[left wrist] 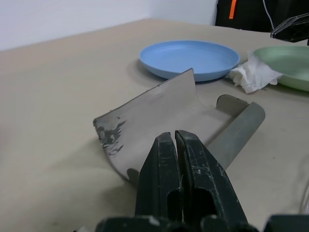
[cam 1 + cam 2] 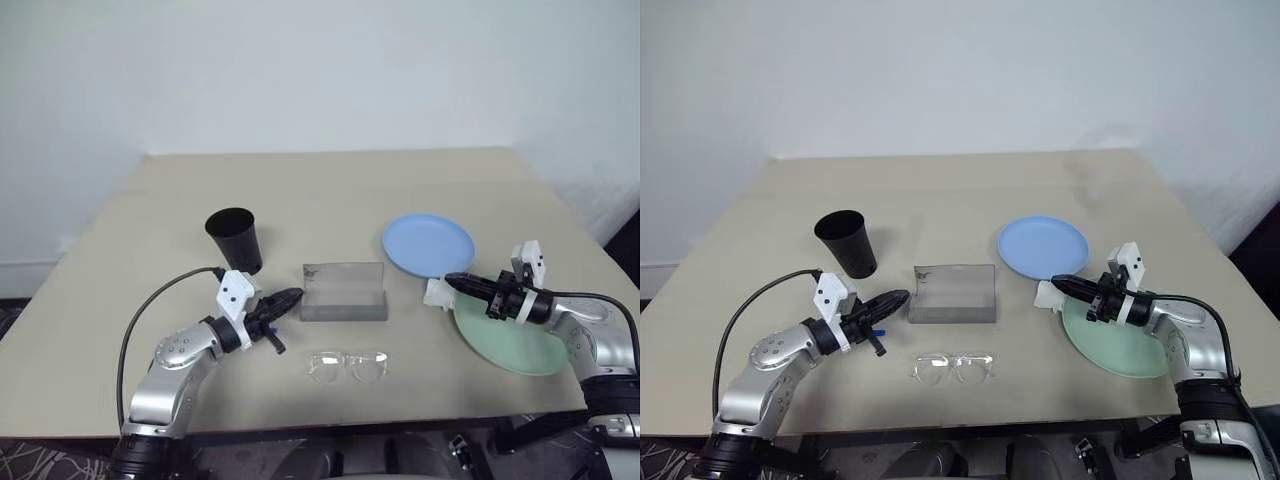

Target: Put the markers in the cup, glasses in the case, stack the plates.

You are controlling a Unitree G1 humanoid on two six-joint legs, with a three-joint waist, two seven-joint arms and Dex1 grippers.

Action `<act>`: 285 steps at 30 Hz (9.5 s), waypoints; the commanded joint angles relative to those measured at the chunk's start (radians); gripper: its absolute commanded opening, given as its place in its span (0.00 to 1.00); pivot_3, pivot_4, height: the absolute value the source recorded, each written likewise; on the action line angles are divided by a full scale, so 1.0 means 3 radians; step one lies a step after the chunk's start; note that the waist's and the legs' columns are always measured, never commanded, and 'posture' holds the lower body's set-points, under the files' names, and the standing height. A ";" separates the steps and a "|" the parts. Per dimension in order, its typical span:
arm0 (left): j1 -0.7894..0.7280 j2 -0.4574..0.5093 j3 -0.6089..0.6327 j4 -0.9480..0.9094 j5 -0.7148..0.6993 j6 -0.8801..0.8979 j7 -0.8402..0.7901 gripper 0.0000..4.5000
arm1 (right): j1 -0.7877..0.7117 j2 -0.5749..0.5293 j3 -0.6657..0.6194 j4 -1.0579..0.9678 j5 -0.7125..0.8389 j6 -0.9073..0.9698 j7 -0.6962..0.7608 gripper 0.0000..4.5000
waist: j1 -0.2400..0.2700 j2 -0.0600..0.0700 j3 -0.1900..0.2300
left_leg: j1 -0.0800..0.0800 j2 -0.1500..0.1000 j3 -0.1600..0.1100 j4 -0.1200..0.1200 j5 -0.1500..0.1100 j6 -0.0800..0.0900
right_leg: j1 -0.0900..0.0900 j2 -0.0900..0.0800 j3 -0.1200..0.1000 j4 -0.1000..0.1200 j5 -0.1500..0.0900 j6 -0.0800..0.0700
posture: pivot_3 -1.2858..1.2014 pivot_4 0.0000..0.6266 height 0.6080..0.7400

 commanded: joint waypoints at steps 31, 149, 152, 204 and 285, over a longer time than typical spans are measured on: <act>-0.0124 -0.0065 -0.0036 0.0000 -0.0021 -0.0172 -0.0216 0.00 | 0.0229 -0.0601 -0.0465 0.0053 -0.0396 0.0018 -0.0741 0.00 | 0.0022 0.0000 0.0001 | -0.0009 0.0000 0.0001 0.0005 0.0000 0.0002 | -0.0002 -0.0003 -0.0003 -0.0003 0.0000 0.0000 | 0.52 0.00 1.00; -0.0247 -0.0061 -0.0241 0.0003 0.0053 -0.0128 -0.0178 0.00 | -0.2516 0.0059 -0.0181 0.3245 -0.1102 -0.0438 -0.0886 0.53 | -0.0035 0.0032 0.0001 | -0.0022 -0.0002 0.0007 -0.0004 -0.0003 0.0009 | -0.0010 0.0009 0.0005 -0.0039 0.0026 -0.0008 | 0.52 0.00 1.00; -0.0254 -0.0043 -0.0239 0.0010 0.0048 -0.0124 -0.0196 0.00 | -0.2357 -0.0027 0.0022 0.3065 -0.1200 -0.0437 -0.0267 0.53 | -0.0035 0.0033 0.0001 | -0.0021 -0.0002 0.0007 -0.0001 -0.0006 0.0015 | -0.0006 0.0009 0.0004 -0.0040 0.0027 -0.0006 | 0.52 0.00 1.00; -0.0411 0.0008 -0.0272 0.0037 -0.0079 0.0139 -0.0439 0.00 | -0.2169 0.0143 0.0291 0.2132 -0.1161 -0.0257 -0.0385 0.00 | -0.0014 0.0034 -0.0002 | -0.0015 0.0003 0.0012 0.0014 0.0010 0.0008 | -0.0002 0.0009 0.0001 -0.0031 0.0044 0.0002 | 0.52 0.00 1.00; -0.2353 0.0045 -0.1820 0.1830 0.1055 -0.0108 -0.2783 0.49 | -0.0819 0.0024 0.0591 0.0178 -0.0544 0.0350 0.0710 0.84 | -0.0015 0.0028 0.0002 | -0.0023 0.0003 0.0015 0.0043 0.0018 0.0007 | -0.0008 0.0009 0.0004 0.0001 0.0042 0.0004 | 0.52 0.00 1.00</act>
